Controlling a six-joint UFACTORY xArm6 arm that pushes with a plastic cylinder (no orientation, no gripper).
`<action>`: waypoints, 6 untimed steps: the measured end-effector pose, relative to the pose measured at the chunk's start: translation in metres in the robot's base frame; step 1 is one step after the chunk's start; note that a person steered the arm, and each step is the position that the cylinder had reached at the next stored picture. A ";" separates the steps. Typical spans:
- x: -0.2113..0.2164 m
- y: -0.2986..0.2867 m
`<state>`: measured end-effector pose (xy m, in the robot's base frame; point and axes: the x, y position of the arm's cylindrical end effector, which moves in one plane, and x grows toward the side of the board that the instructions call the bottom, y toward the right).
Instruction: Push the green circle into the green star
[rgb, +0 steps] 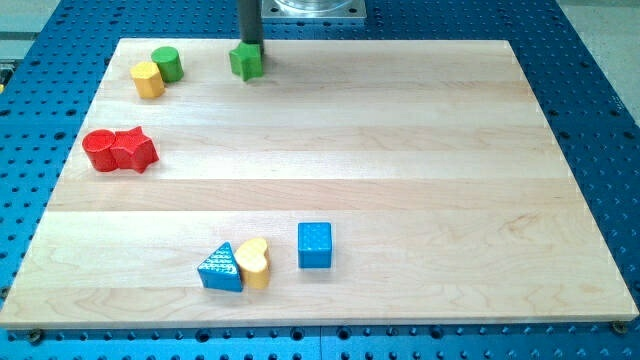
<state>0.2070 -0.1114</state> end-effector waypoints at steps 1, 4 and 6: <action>-0.005 -0.057; 0.065 -0.087; 0.039 -0.086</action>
